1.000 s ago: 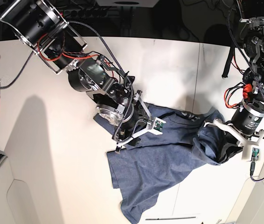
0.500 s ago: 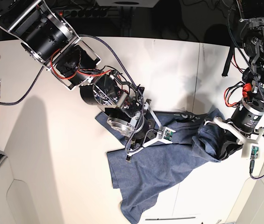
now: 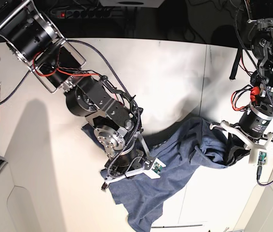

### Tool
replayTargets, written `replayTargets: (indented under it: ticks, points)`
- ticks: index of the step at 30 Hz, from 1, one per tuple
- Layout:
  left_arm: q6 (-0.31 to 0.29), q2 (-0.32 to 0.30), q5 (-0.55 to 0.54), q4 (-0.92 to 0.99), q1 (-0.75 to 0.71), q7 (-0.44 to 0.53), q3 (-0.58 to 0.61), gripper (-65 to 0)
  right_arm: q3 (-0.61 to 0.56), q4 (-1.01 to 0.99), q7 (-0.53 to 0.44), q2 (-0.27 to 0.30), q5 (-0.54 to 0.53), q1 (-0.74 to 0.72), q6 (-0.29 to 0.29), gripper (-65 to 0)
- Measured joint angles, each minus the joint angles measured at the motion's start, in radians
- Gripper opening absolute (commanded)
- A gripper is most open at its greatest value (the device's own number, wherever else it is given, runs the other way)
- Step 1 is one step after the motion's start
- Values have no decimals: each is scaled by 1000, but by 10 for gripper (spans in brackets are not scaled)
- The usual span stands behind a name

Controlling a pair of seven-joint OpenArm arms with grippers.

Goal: Layout the t-shirt on the table in an organized manner, then fold the t-shirt properly
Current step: 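Swing the held shirt up and lay it flat across the table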

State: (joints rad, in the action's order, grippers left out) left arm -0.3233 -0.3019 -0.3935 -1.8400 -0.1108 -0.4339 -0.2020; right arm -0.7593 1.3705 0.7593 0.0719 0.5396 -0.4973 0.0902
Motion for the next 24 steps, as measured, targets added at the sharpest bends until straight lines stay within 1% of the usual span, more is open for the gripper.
replayTargets:
  ticks: [2,4,6,7,9,10,12,14,15,18,21,22,24]
  points:
    - [0,0,1,0,0,0,0,-650,0,122,73,32,-49,29,33,-650]
    - [0,0,1,0,0,0,0,-650,0,223,119,59,-100,71,42,-650]
    - [0,-3,3,0,0,-5,0,-650,9,296,130,76,-134,128,62,-650]
    - [0,-7,4,0,0,-25,0,-650,13,322,134,84,-144,162,75,-650]
    - [-8,-23,5,0,0,-99,0,-650,18,360,163,103,-151,237,104,-650]
    - [-33,-37,7,0,0,-145,0,-650,18,375,175,115,-151,274,108,-650]
    - [-112,-65,5,0,0,-266,0,-650,18,410,178,154,-155,351,134,-650]
    - [-166,-94,-4,0,-2,-383,2,-650,18,452,184,206,-154,413,157,-650]
    - [-186,-114,-22,0,-5,-421,2,-650,18,470,186,233,-154,438,161,-650]
    - [-214,-185,-62,0,-8,-491,5,-650,24,529,189,318,-150,496,168,-650]
    - [-228,-253,-99,0,-5,-591,5,-650,56,595,190,378,-154,552,169,-650]
    - [-241,-272,-134,0,-6,-623,5,-650,72,620,188,393,-157,568,171,-650]
    - [-288,-300,-224,0,-9,-668,5,-650,108,680,188,416,-157,598,170,-650]
